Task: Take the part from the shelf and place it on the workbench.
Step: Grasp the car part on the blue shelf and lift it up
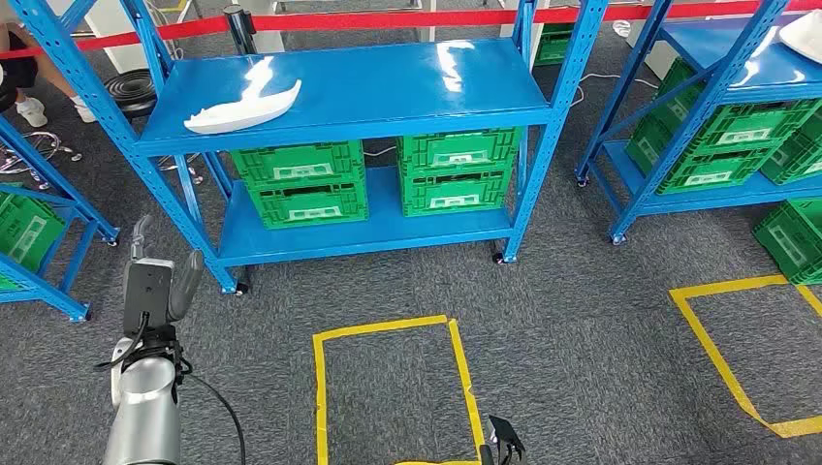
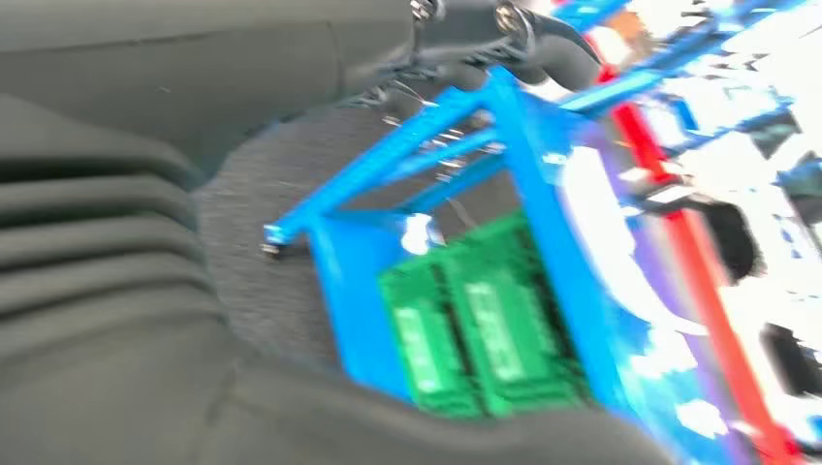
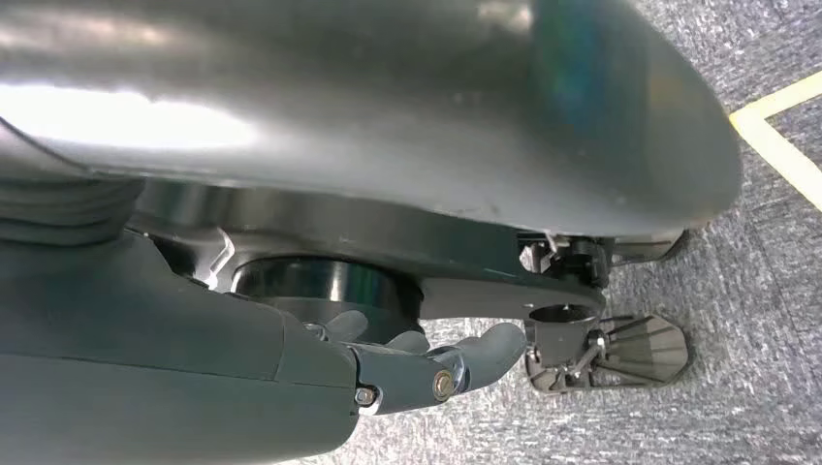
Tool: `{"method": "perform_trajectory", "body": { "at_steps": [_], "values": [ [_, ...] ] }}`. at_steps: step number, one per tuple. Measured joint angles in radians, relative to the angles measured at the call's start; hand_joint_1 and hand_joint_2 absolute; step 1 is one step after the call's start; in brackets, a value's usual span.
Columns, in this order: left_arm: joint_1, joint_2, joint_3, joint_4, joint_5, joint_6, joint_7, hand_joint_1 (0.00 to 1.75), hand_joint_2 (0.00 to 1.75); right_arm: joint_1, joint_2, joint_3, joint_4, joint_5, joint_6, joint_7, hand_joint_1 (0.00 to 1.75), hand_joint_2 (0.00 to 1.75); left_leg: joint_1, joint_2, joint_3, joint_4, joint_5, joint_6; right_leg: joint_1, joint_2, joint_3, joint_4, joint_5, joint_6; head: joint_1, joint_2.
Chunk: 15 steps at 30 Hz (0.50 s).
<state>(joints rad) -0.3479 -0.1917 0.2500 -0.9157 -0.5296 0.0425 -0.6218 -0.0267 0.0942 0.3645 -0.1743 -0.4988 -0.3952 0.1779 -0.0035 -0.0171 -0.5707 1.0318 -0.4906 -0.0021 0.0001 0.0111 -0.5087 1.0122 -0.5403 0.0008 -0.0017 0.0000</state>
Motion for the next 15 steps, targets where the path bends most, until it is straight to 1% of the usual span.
{"method": "perform_trajectory", "body": {
  "at_steps": [3, 8, 15],
  "values": [
    [0.016, 0.004, -0.044, -0.056, 0.031, 0.007, 0.006, 0.00, 0.00, 0.000, 0.001, 0.008, 0.000, 0.009, 0.000, 0.012, 0.00, 0.00, 0.000, 0.000, 0.000, 0.000, 0.000, 0.000, 0.000, 0.000, 0.000, 0.000, 0.000, 0.000, 0.000, 0.000],
    [0.061, 0.015, -0.136, -0.186, 0.085, 0.036, 0.029, 0.00, 0.00, -0.001, 0.002, 0.047, 0.001, 0.054, 0.007, 0.066, 0.00, 0.00, 0.000, -0.001, 0.000, 0.000, 0.000, 0.000, 0.000, -0.001, 0.000, 0.000, 0.000, 0.000, 0.000, 0.000],
    [0.135, 0.034, -0.259, -0.347, 0.146, 0.080, 0.058, 0.00, 0.00, -0.005, 0.002, 0.093, 0.005, 0.102, 0.029, 0.090, 0.00, 0.00, 0.000, -0.001, 0.000, 0.000, 0.000, 0.000, 0.000, -0.001, 0.000, 0.000, 0.000, 0.000, 0.000, 0.000]
  ]
}}
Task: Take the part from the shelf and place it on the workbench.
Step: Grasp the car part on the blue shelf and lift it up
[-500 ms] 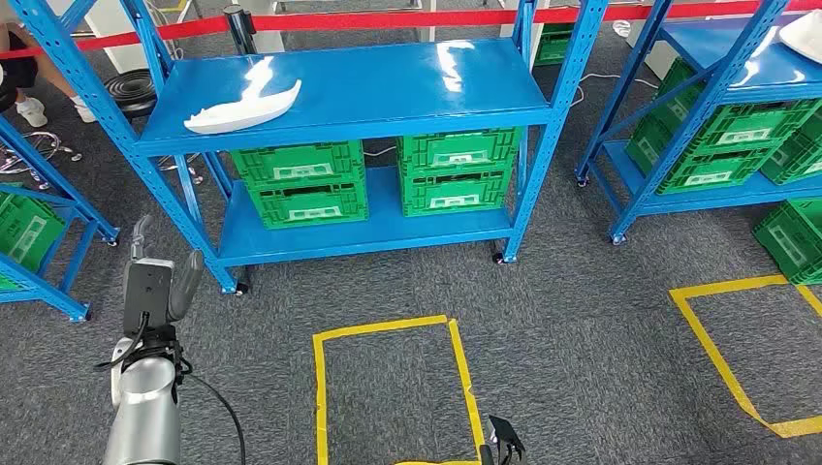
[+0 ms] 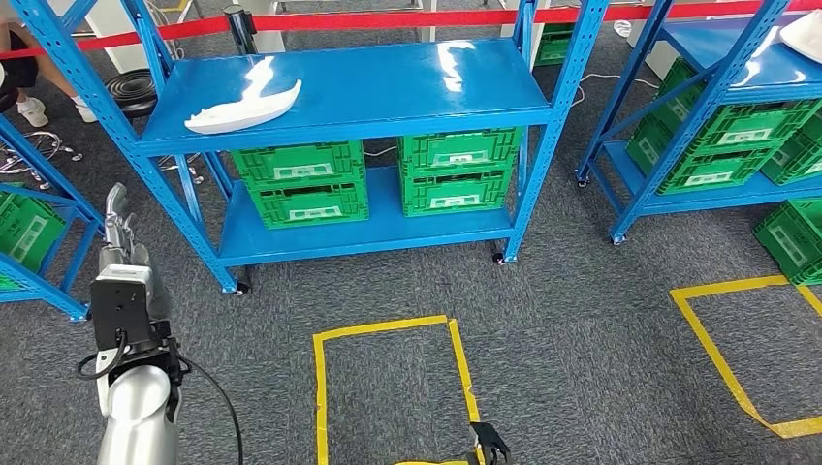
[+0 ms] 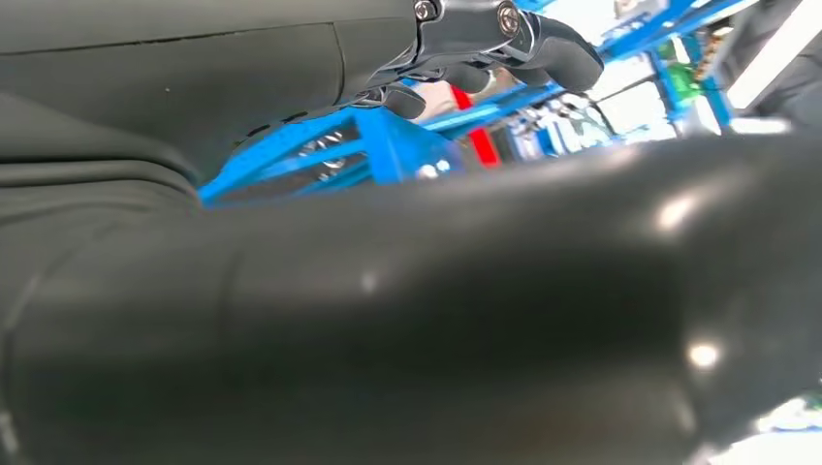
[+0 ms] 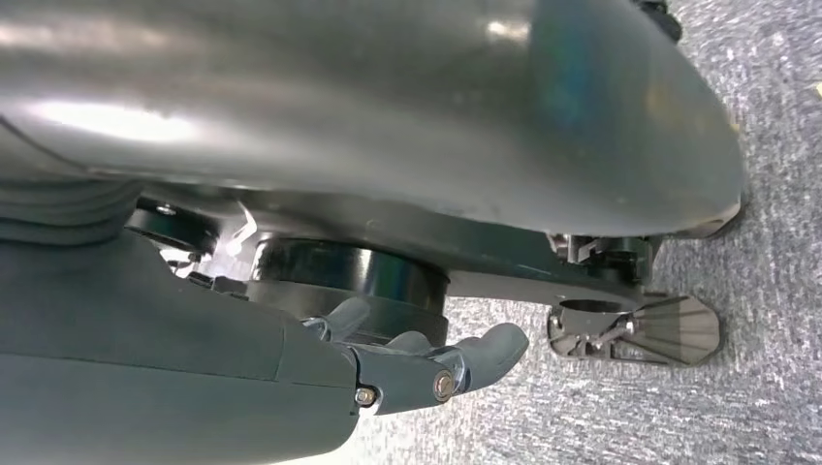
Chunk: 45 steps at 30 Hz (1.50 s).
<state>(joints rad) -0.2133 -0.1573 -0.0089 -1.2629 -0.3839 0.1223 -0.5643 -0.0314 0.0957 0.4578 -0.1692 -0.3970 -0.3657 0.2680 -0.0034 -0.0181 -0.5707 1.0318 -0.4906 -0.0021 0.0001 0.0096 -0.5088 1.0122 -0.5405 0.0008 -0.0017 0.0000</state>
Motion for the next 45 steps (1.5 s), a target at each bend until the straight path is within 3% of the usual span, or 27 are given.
{"method": "perform_trajectory", "body": {
  "at_steps": [8, 24, 28, 30, 32, 34, 35, 36, 37, 39, 40, 42, 45],
  "values": [
    [0.037, 0.014, -0.104, -0.085, 0.059, 0.022, 0.012, 0.00, 0.00, -0.002, -0.007, 0.028, 0.007, 0.016, 0.037, 0.001, 0.00, 0.00, 0.000, 0.000, 0.000, 0.000, 0.000, 0.000, 0.000, 0.000, 0.000, 0.000, 0.000, 0.000, 0.000, 0.000],
    [0.055, 0.032, -0.140, -0.129, 0.030, 0.045, 0.006, 0.00, 0.00, -0.001, -0.022, 0.042, 0.010, 0.007, -0.069, -0.007, 0.00, 0.00, 0.000, 0.000, 0.000, 0.000, 0.000, 0.000, 0.000, 0.000, 0.000, 0.000, 0.000, 0.000, 0.000, 0.000],
    [0.055, 0.034, -0.140, -0.133, 0.028, 0.032, 0.010, 0.00, 0.00, -0.001, -0.037, 0.042, 0.010, -0.005, -0.099, -0.015, 0.00, 0.00, -0.006, 0.000, -0.001, 0.003, -0.002, 0.010, -0.007, 0.000, 0.001, -0.008, 0.004, 0.009, 0.000, 0.000],
    [0.054, 0.035, -0.141, -0.136, 0.027, 0.027, 0.010, 0.00, 0.00, -0.001, -0.045, 0.042, 0.011, -0.008, -0.104, -0.017, 0.00, 0.00, 0.000, 0.001, 0.007, -0.015, 0.005, 0.017, -0.004, -0.001, 0.001, -0.006, 0.002, 0.014, 0.000, 0.000],
    [0.051, 0.034, -0.145, -0.138, 0.027, 0.026, 0.010, 0.00, 0.00, -0.002, -0.051, 0.042, 0.011, -0.009, -0.105, -0.019, 0.00, 0.00, 0.008, 0.003, 0.018, -0.034, 0.012, 0.024, -0.003, -0.003, -0.029, 0.054, -0.027, 0.019, 0.003, 0.000],
    [0.051, 0.034, -0.149, -0.136, 0.027, 0.025, 0.010, 0.00, 0.00, -0.002, -0.056, 0.042, 0.011, -0.010, -0.105, -0.020, 0.00, 0.00, 0.010, 0.006, 0.021, -0.038, 0.011, 0.026, -0.007, -0.004, -0.107, 0.186, -0.077, 0.024, 0.005, 0.000],
    [0.052, 0.034, -0.151, -0.134, 0.027, 0.024, 0.010, 0.00, 0.00, -0.001, -0.058, 0.042, 0.011, -0.010, -0.103, -0.020, 0.00, 0.00, 0.011, 0.006, 0.021, -0.037, 0.009, 0.025, -0.011, -0.004, -0.146, 0.245, -0.090, 0.028, 0.006, 0.000],
    [0.053, 0.035, -0.152, -0.132, 0.026, 0.023, 0.008, 0.00, 0.00, 0.000, -0.060, 0.042, 0.012, -0.009, -0.099, -0.019, 0.00, 0.00, 0.012, 0.005, 0.023, -0.035, 0.005, 0.023, -0.015, -0.004, -0.172, 0.272, -0.082, 0.031, 0.006, 0.000],
    [0.053, 0.034, -0.154, -0.130, 0.025, 0.022, 0.007, 0.00, 0.00, 0.001, -0.061, 0.042, 0.012, -0.008, -0.095, -0.018, 0.00, 0.00, 0.015, 0.004, 0.025, -0.032, 0.000, 0.018, -0.019, -0.004, -0.177, 0.259, -0.054, 0.036, 0.006, 0.000],
    [0.051, 0.034, -0.159, -0.125, 0.024, 0.018, 0.005, 0.00, 0.00, 0.002, -0.064, 0.042, 0.013, -0.008, -0.087, -0.014, 0.00, 0.00, 0.023, 0.002, 0.032, -0.020, -0.015, 0.004, -0.029, -0.005, -0.140, 0.145, 0.028, 0.047, 0.006, 0.000],
    [0.049, 0.034, -0.161, -0.124, 0.024, 0.017, 0.004, 0.00, 0.00, 0.001, -0.064, 0.042, 0.014, -0.009, -0.084, -0.012, 0.00, 0.00, 0.024, 0.000, 0.032, -0.011, -0.024, -0.005, -0.031, -0.004, -0.117, 0.088, 0.052, 0.050, 0.008, 0.000],
    [0.042, 0.033, -0.166, -0.121, 0.024, 0.015, 0.004, 0.00, 0.00, 0.002, -0.064, 0.042, 0.015, -0.010, -0.079, -0.010, 0.00, 0.00, 0.023, -0.002, 0.027, -0.002, -0.038, -0.020, -0.030, 0.000, -0.098, 0.036, 0.057, 0.040, 0.011, 0.000],
    [0.035, 0.032, -0.172, -0.119, 0.024, 0.014, 0.003, 0.00, 0.00, 0.004, -0.064, 0.042, 0.015, -0.010, -0.076, -0.009, 0.00, 0.00, 0.024, 0.000, 0.034, -0.008, -0.047, -0.036, -0.028, 0.002, -0.091, 0.035, 0.044, 0.009, 0.010, 0.000]
  ]
}}
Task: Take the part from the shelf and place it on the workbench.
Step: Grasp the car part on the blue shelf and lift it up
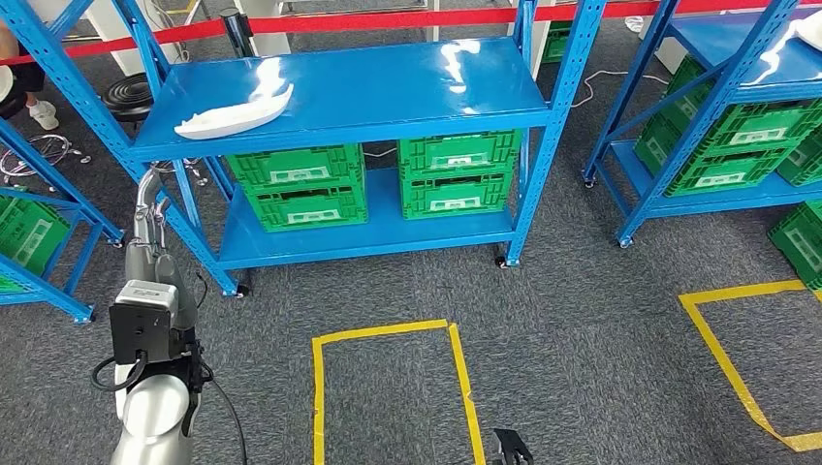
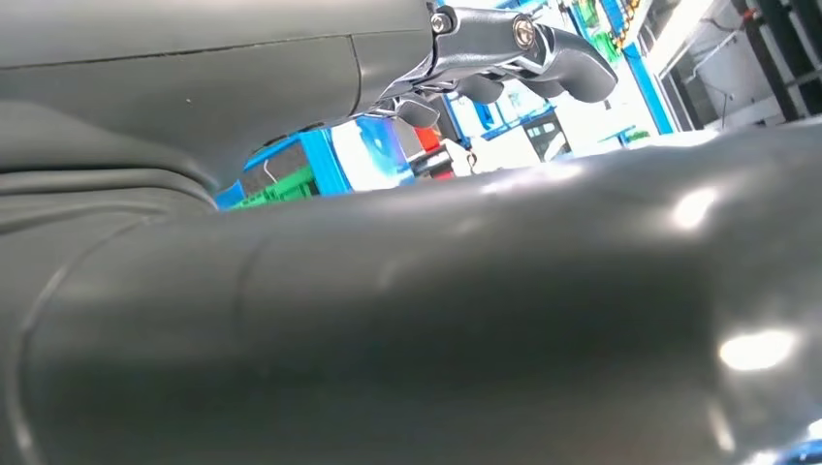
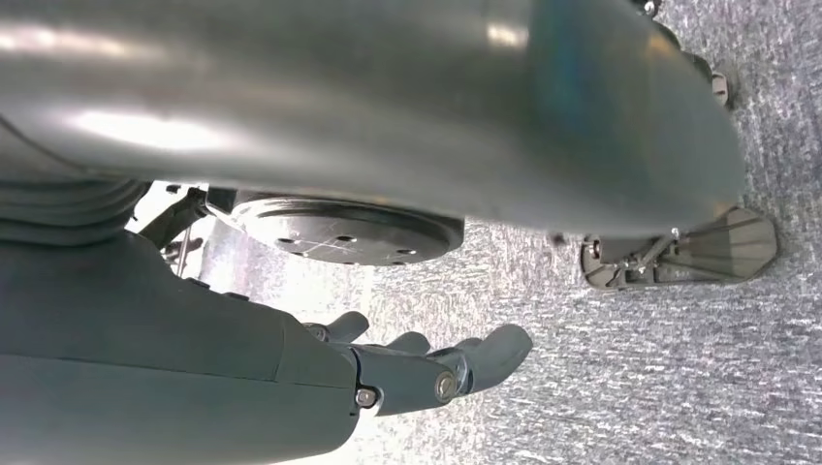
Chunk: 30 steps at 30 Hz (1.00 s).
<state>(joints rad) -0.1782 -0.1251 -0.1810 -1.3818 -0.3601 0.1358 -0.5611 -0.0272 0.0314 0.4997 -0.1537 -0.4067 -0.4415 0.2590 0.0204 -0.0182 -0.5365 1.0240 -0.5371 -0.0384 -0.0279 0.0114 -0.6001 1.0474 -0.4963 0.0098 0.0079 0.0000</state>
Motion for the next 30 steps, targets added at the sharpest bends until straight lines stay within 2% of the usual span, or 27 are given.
{"method": "perform_trajectory", "body": {
  "at_steps": [1, 2, 3, 5, 6, 7, 8, 10, 11, 12, 14, 16, 17, 18, 20, 21, 22, 23, 24, 25, 26, 27, 28, 29, 30],
  "values": [
    [-0.002, 0.000, -0.001, 0.000, 0.000, 0.000, 0.000, 0.00, 0.00, 0.000, 0.000, 0.000, 0.000, 0.000, 0.002, 0.000, 0.00, 0.00, 0.001, 0.003, -0.004, 0.016, -0.007, -0.005, -0.001, 0.000, 0.007, -0.001, -0.004, -0.009, -0.002, 0.000],
    [-0.005, 0.000, -0.002, 0.001, 0.000, 0.000, 0.000, 0.00, 0.00, 0.000, 0.000, 0.000, 0.000, 0.001, 0.005, 0.000, 0.00, 0.00, 0.001, 0.007, -0.021, 0.053, -0.021, -0.008, -0.002, -0.001, 0.015, -0.002, -0.009, -0.016, -0.004, 0.000],
    [-0.007, 0.000, -0.003, 0.002, 0.000, 0.000, 0.000, 0.00, 0.00, 0.000, 0.000, 0.000, 0.000, 0.001, 0.008, 0.000, 0.00, 0.00, 0.001, 0.011, -0.053, 0.112, -0.042, -0.010, -0.001, -0.002, 0.023, -0.003, -0.015, -0.023, -0.006, 0.000],
    [-0.008, 0.000, -0.005, 0.007, 0.000, -0.001, 0.000, 0.00, 0.00, 0.001, 0.000, 0.000, 0.000, 0.001, 0.015, 0.000, 0.00, 0.00, 0.000, 0.013, -0.146, 0.252, -0.082, -0.011, 0.003, -0.004, 0.040, -0.003, -0.029, -0.030, -0.008, 0.000],
    [-0.007, 0.000, -0.006, 0.010, 0.000, -0.002, 0.001, 0.00, 0.00, 0.003, 0.000, 0.000, 0.000, 0.000, 0.016, 0.000, 0.00, 0.00, -0.001, 0.013, -0.182, 0.295, -0.082, -0.009, 0.005, -0.004, 0.049, -0.003, -0.038, -0.031, -0.008, 0.000],
    [-0.006, 0.000, -0.006, 0.012, 0.000, -0.003, 0.001, 0.00, 0.00, 0.004, 0.000, 0.000, 0.000, 0.000, 0.017, 0.000, 0.00, 0.00, -0.002, 0.013, -0.203, 0.303, -0.060, -0.005, 0.007, -0.003, 0.061, -0.003, -0.047, -0.031, -0.008, 0.000],
    [-0.006, 0.001, -0.006, 0.013, 0.000, -0.003, 0.001, 0.00, 0.00, 0.005, 0.000, 0.000, 0.000, 0.000, 0.017, 0.000, 0.00, 0.00, -0.004, 0.013, -0.202, 0.271, -0.018, 0.001, 0.009, -0.002, 0.075, -0.003, -0.057, -0.030, -0.008, 0.000],
    [-0.007, 0.001, -0.007, 0.015, 0.000, -0.004, 0.001, 0.00, 0.00, 0.005, 0.001, 0.000, 0.001, 0.000, 0.018, 0.000, 0.00, 0.00, -0.012, 0.013, -0.167, 0.147, 0.082, 0.018, 0.011, 0.000, 0.100, -0.005, -0.079, -0.025, -0.008, 0.000],
    [-0.009, 0.001, -0.007, 0.016, 0.000, -0.006, 0.001, 0.00, 0.00, 0.003, 0.002, 0.000, 0.001, -0.001, 0.020, 0.000, 0.00, 0.00, -0.018, 0.013, -0.145, 0.090, 0.109, 0.026, 0.011, 0.001, 0.107, -0.008, -0.087, -0.020, -0.009, 0.000],
    [-0.010, 0.001, -0.008, 0.016, 0.000, -0.007, 0.002, 0.00, 0.00, 0.002, 0.002, 0.000, 0.001, -0.001, 0.023, 0.000, 0.00, 0.00, -0.023, 0.014, -0.131, 0.053, 0.117, 0.032, 0.011, 0.002, 0.111, -0.014, -0.092, -0.014, -0.010, 0.000],
    [-0.012, 0.000, -0.008, 0.017, 0.000, -0.009, 0.003, 0.00, 0.00, 0.000, 0.003, 0.000, 0.002, -0.003, 0.028, 0.000, 0.00, 0.00, -0.026, 0.013, -0.116, 0.023, 0.102, 0.040, 0.011, 0.001, 0.121, -0.019, -0.086, 0.000, -0.012, 0.000],
    [-0.014, -0.002, -0.009, 0.016, 0.000, -0.010, 0.002, 0.00, 0.00, -0.001, 0.003, 0.000, 0.002, -0.004, 0.031, -0.001, 0.00, 0.00, -0.021, 0.011, -0.092, 0.004, 0.094, 0.049, 0.011, -0.002, 0.118, 0.008, -0.073, 0.012, -0.011, 0.000],
    [-0.015, -0.003, -0.009, 0.016, 0.000, -0.010, 0.002, 0.00, 0.00, -0.003, 0.003, 0.000, 0.002, -0.003, 0.030, -0.001, 0.00, 0.00, -0.019, 0.010, -0.076, -0.004, 0.090, 0.054, 0.011, -0.004, 0.098, 0.046, -0.072, 0.015, -0.009, 0.000],
    [-0.015, -0.005, -0.009, 0.017, 0.000, -0.010, 0.002, 0.00, 0.00, -0.005, 0.003, 0.000, 0.002, -0.003, 0.030, -0.001, 0.00, 0.00, -0.018, 0.010, -0.062, -0.011, 0.085, 0.058, 0.011, -0.005, 0.062, 0.100, -0.079, 0.017, -0.008, 0.000],
    [-0.016, -0.006, -0.010, 0.019, -0.001, -0.010, 0.003, 0.00, 0.00, -0.006, 0.003, 0.000, 0.002, -0.004, 0.030, -0.001, 0.00, 0.00, -0.018, 0.010, -0.041, -0.015, 0.069, 0.063, 0.012, -0.006, -0.028, 0.208, -0.120, 0.020, -0.006, 0.000],
    [-0.015, -0.006, -0.010, 0.020, -0.001, -0.011, 0.003, 0.00, 0.00, -0.004, 0.003, 0.000, 0.003, -0.004, 0.030, -0.001, 0.00, 0.00, -0.018, 0.009, -0.031, -0.015, 0.059, 0.064, 0.012, -0.006, -0.065, 0.236, -0.141, 0.022, -0.006, 0.000],
    [-0.015, -0.006, -0.010, 0.022, -0.001, -0.012, 0.003, 0.00, 0.00, -0.001, 0.003, 0.000, 0.003, -0.005, 0.031, -0.001, 0.00, 0.00, -0.018, 0.008, -0.019, -0.015, 0.048, 0.063, 0.012, -0.006, -0.088, 0.235, -0.148, 0.023, -0.006, 0.000],
    [-0.015, -0.006, -0.010, 0.023, -0.001, -0.014, 0.004, 0.00, 0.00, 0.000, 0.003, 0.000, 0.003, -0.005, 0.031, -0.001, 0.00, 0.00, -0.018, 0.008, -0.005, -0.015, 0.038, 0.062, 0.012, -0.006, -0.095, 0.206, -0.131, 0.024, -0.006, 0.000],
    [-0.015, -0.006, -0.011, 0.025, -0.001, -0.017, 0.004, 0.00, 0.00, 0.001, 0.003, 0.000, 0.003, -0.006, 0.031, -0.001, 0.00, 0.00, -0.018, 0.007, 0.011, -0.015, 0.026, 0.060, 0.012, -0.007, -0.089, 0.151, -0.087, 0.023, -0.006, 0.000],
    [-0.016, -0.007, -0.011, 0.026, -0.001, -0.019, 0.004, 0.00, 0.00, 0.001, 0.003, 0.000, 0.003, -0.006, 0.032, -0.001, 0.00, 0.00, -0.019, 0.007, 0.024, -0.014, 0.014, 0.057, 0.012, -0.008, -0.077, 0.087, -0.027, 0.020, -0.005, 0.000],
    [-0.016, -0.007, -0.012, 0.028, -0.001, -0.020, 0.005, 0.00, 0.00, 0.002, 0.003, 0.000, 0.003, -0.007, 0.032, -0.002, 0.00, 0.00, -0.020, 0.005, 0.036, -0.014, 0.002, 0.052, 0.014, -0.010, -0.065, 0.037, 0.013, 0.015, -0.005, 0.000],
    [-0.017, -0.008, -0.012, 0.029, -0.001, -0.021, 0.005, 0.00, 0.00, 0.003, 0.003, 0.000, 0.004, -0.007, 0.032, -0.002, 0.00, 0.00, -0.022, 0.004, 0.044, -0.014, -0.011, 0.047, 0.016, -0.011, -0.054, 0.004, 0.039, 0.009, -0.005, 0.000],
    [-0.017, -0.008, -0.013, 0.030, -0.001, -0.022, 0.006, 0.00, 0.00, 0.004, 0.004, 0.000, 0.004, -0.008, 0.033, -0.002, 0.00, 0.00, -0.023, 0.003, 0.053, -0.011, -0.018, 0.040, 0.017, -0.012, -0.048, -0.010, 0.045, 0.002, -0.005, 0.000],
    [-0.018, -0.009, -0.014, 0.031, 0.000, -0.023, 0.005, 0.00, 0.00, 0.004, 0.004, 0.000, 0.004, -0.008, 0.033, -0.002, 0.00, 0.00, -0.024, 0.002, 0.063, -0.010, -0.022, 0.033, 0.018, -0.012, -0.042, -0.009, 0.034, -0.005, -0.006, 0.000],
    [-0.019, -0.009, -0.015, 0.031, 0.000, -0.025, 0.005, 0.00, 0.00, 0.004, 0.005, 0.000, 0.004, -0.008, 0.033, -0.002, 0.00, 0.00, -0.024, 0.002, 0.069, -0.005, -0.024, 0.027, 0.018, -0.010, -0.031, -0.013, 0.036, -0.013, -0.007, 0.000]
  ]
}}
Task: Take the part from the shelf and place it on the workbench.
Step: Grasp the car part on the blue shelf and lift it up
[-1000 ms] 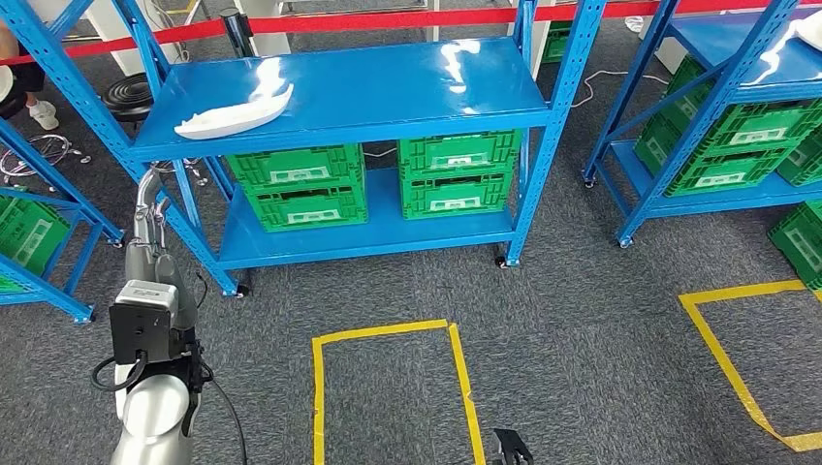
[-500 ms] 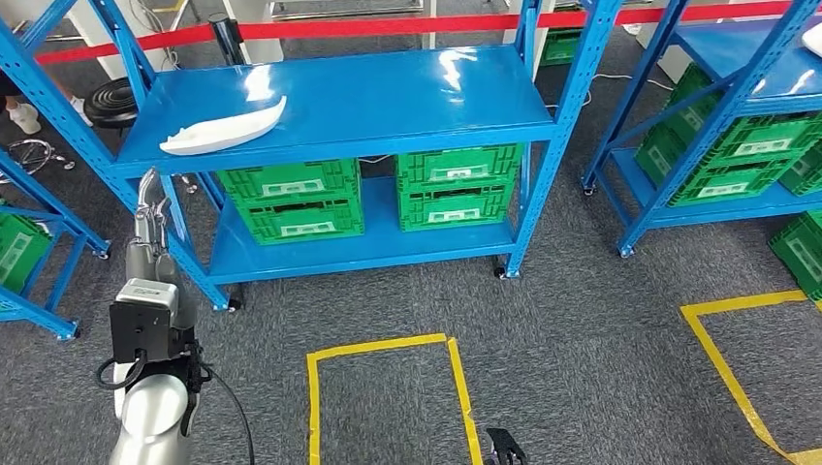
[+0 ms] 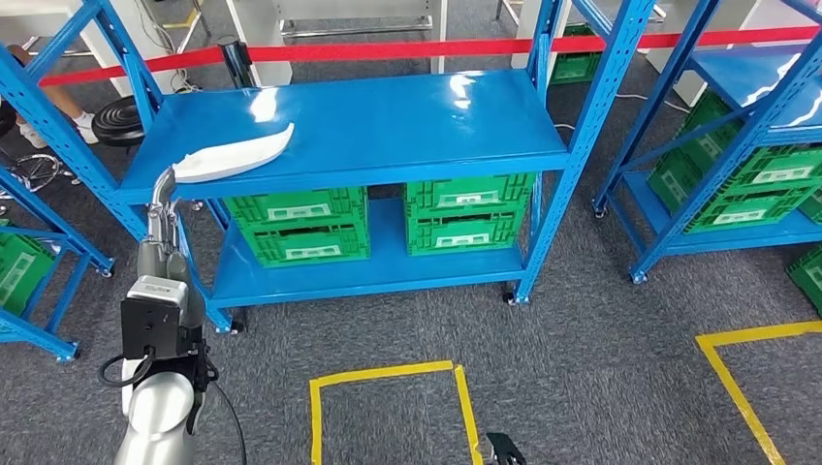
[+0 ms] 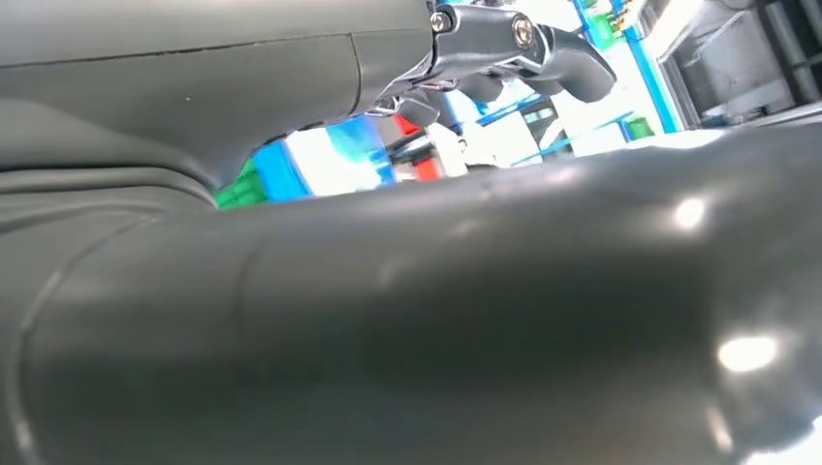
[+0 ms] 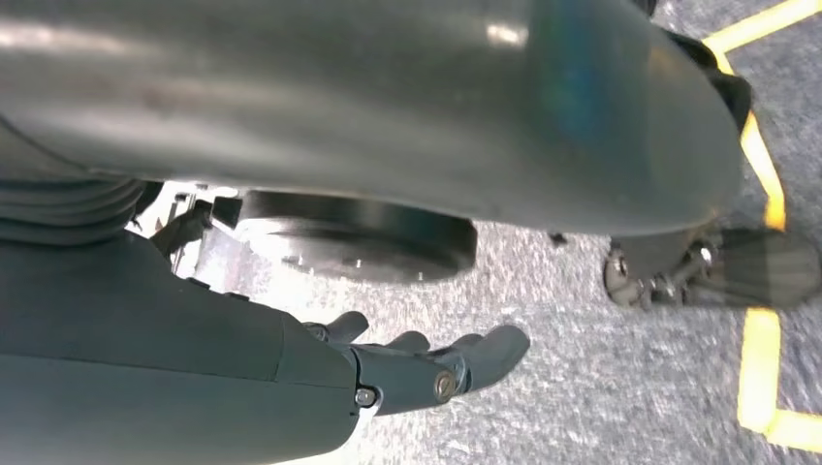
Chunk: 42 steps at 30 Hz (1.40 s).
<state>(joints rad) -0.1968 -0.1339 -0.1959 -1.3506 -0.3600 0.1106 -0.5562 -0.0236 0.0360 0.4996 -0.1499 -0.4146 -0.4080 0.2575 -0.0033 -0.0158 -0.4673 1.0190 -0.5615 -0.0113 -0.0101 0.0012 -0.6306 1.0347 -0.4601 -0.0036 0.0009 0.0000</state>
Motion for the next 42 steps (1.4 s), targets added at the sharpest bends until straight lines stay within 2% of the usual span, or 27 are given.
{"method": "perform_trajectory", "body": {
  "at_steps": [2, 4, 6, 7, 8, 9, 11, 12, 13, 15, 17, 19, 21, 22, 23, 24, 27, 28, 30, 32, 33, 34, 36, 38, 39, 40, 42],
  "values": [
    [-0.002, 0.000, -0.002, 0.001, 0.001, -0.003, -0.003, 0.00, 0.00, -0.002, 0.001, 0.000, 0.000, 0.000, -0.001, 0.000, 0.00, 0.00, 0.003, 0.003, -0.017, 0.055, 0.000, -0.010, -0.002, 0.001, 0.024, -0.004, -0.005, -0.015, -0.004, 0.000],
    [-0.002, 0.000, -0.003, 0.003, 0.002, -0.005, -0.004, 0.00, 0.00, -0.002, 0.002, 0.000, 0.000, -0.001, -0.001, 0.000, 0.00, 0.00, 0.006, 0.006, -0.089, 0.173, -0.022, -0.017, -0.003, 0.001, 0.045, -0.006, -0.017, -0.023, -0.008, 0.000],
    [0.002, 0.001, -0.003, 0.007, 0.002, -0.005, -0.004, 0.00, 0.00, 0.001, 0.003, 0.000, 0.000, -0.003, -0.001, 0.000, 0.00, 0.00, 0.007, 0.008, -0.177, 0.273, -0.076, -0.021, -0.003, 0.002, 0.065, -0.006, -0.036, -0.024, -0.008, 0.000],
    [0.003, 0.001, -0.003, 0.010, 0.002, -0.005, -0.004, 0.00, 0.00, 0.002, 0.003, 0.000, 0.000, -0.004, -0.001, 0.000, 0.00, 0.00, 0.008, 0.009, -0.207, 0.289, -0.095, -0.022, -0.003, 0.003, 0.077, -0.006, -0.047, -0.024, -0.008, 0.000],
    [0.004, 0.002, -0.003, 0.011, 0.002, -0.005, -0.003, 0.00, 0.00, 0.003, 0.004, 0.000, 0.000, -0.004, -0.001, 0.000, 0.00, 0.00, 0.009, 0.009, -0.220, 0.271, -0.091, -0.023, -0.004, 0.004, 0.091, -0.006, -0.058, -0.022, -0.008, 0.000],
    [0.004, 0.002, -0.003, 0.013, 0.002, -0.005, -0.004, 0.00, 0.00, 0.003, 0.004, 0.000, 0.000, -0.004, -0.001, 0.000, 0.00, 0.00, 0.009, 0.010, -0.219, 0.222, -0.057, -0.023, -0.005, 0.005, 0.106, -0.006, -0.069, -0.020, -0.008, 0.000],
    [0.004, 0.004, -0.003, 0.016, 0.002, -0.005, -0.004, 0.00, 0.00, 0.003, 0.004, 0.000, 0.000, -0.005, 0.000, 0.000, 0.00, 0.00, 0.009, 0.015, -0.201, 0.099, 0.055, -0.018, -0.006, 0.006, 0.132, -0.007, -0.092, -0.012, -0.009, 0.000],
    [0.004, 0.005, -0.003, 0.018, 0.003, -0.006, -0.005, 0.00, 0.00, 0.002, 0.005, 0.000, 0.001, -0.005, 0.000, 0.000, 0.00, 0.00, 0.007, 0.019, -0.194, 0.057, 0.089, -0.014, -0.006, 0.007, 0.142, -0.009, -0.105, -0.005, -0.010, 0.000],
    [0.004, 0.005, -0.003, 0.019, 0.003, -0.008, -0.005, 0.00, 0.00, 0.002, 0.005, 0.000, 0.001, -0.006, 0.001, 0.001, 0.00, 0.00, 0.006, 0.021, -0.188, 0.035, 0.103, -0.009, -0.005, 0.007, 0.152, -0.012, -0.114, 0.002, -0.011, 0.000],
    [0.001, 0.004, -0.004, 0.020, 0.003, -0.011, -0.007, 0.00, 0.00, 0.001, 0.006, 0.000, 0.001, -0.007, 0.001, 0.001, 0.00, 0.00, 0.005, 0.018, -0.169, 0.023, 0.095, 0.004, -0.002, 0.006, 0.170, -0.011, -0.113, 0.017, -0.011, 0.000],
    [-0.003, 0.001, -0.005, 0.019, 0.003, -0.012, -0.008, 0.00, 0.00, -0.001, 0.007, 0.000, 0.001, -0.007, 0.001, 0.001, 0.00, 0.00, 0.009, 0.014, -0.137, 0.012, 0.102, 0.021, -0.003, 0.003, 0.174, 0.025, -0.110, 0.027, -0.007, 0.000],
    [-0.006, -0.001, -0.007, 0.020, 0.003, -0.013, -0.009, 0.00, 0.00, -0.004, 0.008, 0.000, 0.001, -0.008, 0.001, 0.001, 0.00, 0.00, 0.009, 0.015, -0.113, 0.010, 0.095, 0.033, -0.004, 0.002, 0.121, 0.120, -0.139, 0.030, -0.003, 0.000],
    [-0.008, -0.002, -0.009, 0.022, 0.003, -0.014, -0.010, 0.00, 0.00, -0.004, 0.009, 0.000, 0.001, -0.009, 0.001, 0.002, 0.00, 0.00, 0.007, 0.013, -0.102, 0.010, 0.080, 0.037, -0.003, 0.002, 0.025, 0.230, -0.191, 0.032, -0.001, 0.000],
    [-0.008, -0.003, -0.010, 0.024, 0.003, -0.014, -0.010, 0.00, 0.00, -0.001, 0.009, 0.000, 0.001, -0.010, 0.001, 0.002, 0.00, 0.00, 0.006, 0.011, -0.095, 0.010, 0.071, 0.037, -0.002, 0.002, -0.012, 0.253, -0.210, 0.032, 0.000, 0.000],
    [-0.008, -0.003, -0.010, 0.026, 0.003, -0.014, -0.010, 0.00, 0.00, 0.001, 0.009, 0.000, 0.002, -0.010, 0.002, 0.002, 0.00, 0.00, 0.005, 0.009, -0.085, 0.010, 0.061, 0.036, -0.002, 0.002, -0.034, 0.245, -0.210, 0.031, 0.001, 0.000],
    [-0.008, -0.003, -0.010, 0.028, 0.003, -0.014, -0.010, 0.00, 0.00, 0.003, 0.009, 0.000, 0.002, -0.009, 0.002, 0.002, 0.00, 0.00, 0.004, 0.007, -0.073, 0.010, 0.051, 0.035, -0.001, 0.002, -0.039, 0.205, -0.184, 0.027, 0.001, 0.000],
    [-0.009, -0.003, -0.012, 0.034, 0.003, -0.015, -0.011, 0.00, 0.00, 0.006, 0.009, 0.000, 0.003, -0.008, 0.007, 0.002, 0.00, 0.00, 0.001, 0.007, -0.038, 0.010, 0.019, 0.026, 0.007, 0.000, -0.015, 0.045, -0.035, 0.012, 0.001, 0.000],
    [-0.009, -0.003, -0.012, 0.036, 0.003, -0.015, -0.011, 0.00, 0.00, 0.007, 0.009, 0.000, 0.003, -0.009, 0.008, 0.002, 0.00, 0.00, 0.001, 0.006, -0.030, 0.006, 0.010, 0.020, 0.011, -0.001, -0.007, 0.019, -0.007, 0.006, 0.001, 0.000],
    [-0.013, -0.003, -0.013, 0.039, 0.004, -0.018, -0.012, 0.00, 0.00, 0.006, 0.009, 0.000, 0.004, -0.010, 0.010, 0.002, 0.00, 0.00, 0.000, 0.004, -0.017, 0.007, 0.007, 0.006, 0.013, -0.001, 0.008, 0.004, -0.004, -0.006, 0.001, 0.000],
    [-0.021, -0.003, -0.015, 0.041, 0.007, -0.024, -0.016, 0.00, 0.00, 0.004, 0.010, 0.000, 0.004, -0.013, 0.010, 0.001, 0.00, 0.00, 0.000, 0.006, -0.030, 0.047, 0.021, -0.007, 0.007, 0.002, 0.032, -0.007, -0.008, -0.018, 0.000, 0.000],
    [-0.027, -0.004, -0.017, 0.044, 0.009, -0.027, -0.019, 0.00, 0.00, 0.003, 0.010, 0.000, 0.004, -0.015, 0.011, 0.001, 0.00, 0.00, 0.001, 0.007, -0.058, 0.092, 0.027, -0.013, 0.005, 0.003, 0.045, -0.012, -0.014, -0.023, -0.002, 0.000],
    [-0.032, -0.003, -0.018, 0.050, 0.013, -0.030, -0.021, 0.00, 0.00, 0.002, 0.010, -0.001, 0.004, -0.017, 0.012, 0.001, 0.00, 0.00, 0.002, 0.009, -0.100, 0.151, 0.024, -0.019, 0.002, 0.003, 0.058, -0.016, -0.022, -0.027, -0.005, 0.000],
    [-0.042, -0.003, -0.019, 0.064, 0.019, -0.034, -0.024, 0.00, 0.00, 0.003, 0.010, -0.001, 0.005, -0.019, 0.014, 0.000, 0.00, 0.00, 0.006, 0.010, -0.193, 0.261, -0.019, -0.025, 0.000, 0.004, 0.084, -0.019, -0.044, -0.031, -0.007, 0.000],
    [-0.048, -0.004, -0.020, 0.077, 0.022, -0.035, -0.024, 0.00, 0.00, 0.005, 0.010, -0.001, 0.005, -0.020, 0.016, 0.000, 0.00, 0.00, 0.009, 0.011, -0.251, 0.284, -0.068, -0.028, -0.003, 0.008, 0.116, -0.019, -0.071, -0.029, -0.007, 0.000],
    [-0.051, -0.004, -0.020, 0.081, 0.022, -0.035, -0.025, 0.00, 0.00, 0.005, 0.010, -0.001, 0.005, -0.020, 0.016, 0.000, 0.00, 0.00, 0.011, 0.011, -0.259, 0.253, -0.062, -0.029, -0.005, 0.010, 0.135, -0.019, -0.085, -0.027, -0.007, 0.000],
    [-0.054, -0.004, -0.020, 0.086, 0.022, -0.035, -0.025, 0.00, 0.00, 0.005, 0.010, -0.001, 0.005, -0.020, 0.016, 0.000, 0.00, 0.00, 0.012, 0.011, -0.258, 0.201, -0.028, -0.031, -0.007, 0.012, 0.155, -0.019, -0.101, -0.023, -0.007, 0.000],
    [-0.057, -0.003, -0.020, 0.095, 0.023, -0.035, -0.025, 0.00, 0.00, 0.005, 0.010, -0.001, 0.005, -0.021, 0.015, 0.000, 0.00, 0.00, 0.012, 0.017, -0.249, 0.083, 0.099, -0.028, -0.007, 0.016, 0.186, -0.020, -0.132, -0.012, -0.010, 0.000]
  ]
}}
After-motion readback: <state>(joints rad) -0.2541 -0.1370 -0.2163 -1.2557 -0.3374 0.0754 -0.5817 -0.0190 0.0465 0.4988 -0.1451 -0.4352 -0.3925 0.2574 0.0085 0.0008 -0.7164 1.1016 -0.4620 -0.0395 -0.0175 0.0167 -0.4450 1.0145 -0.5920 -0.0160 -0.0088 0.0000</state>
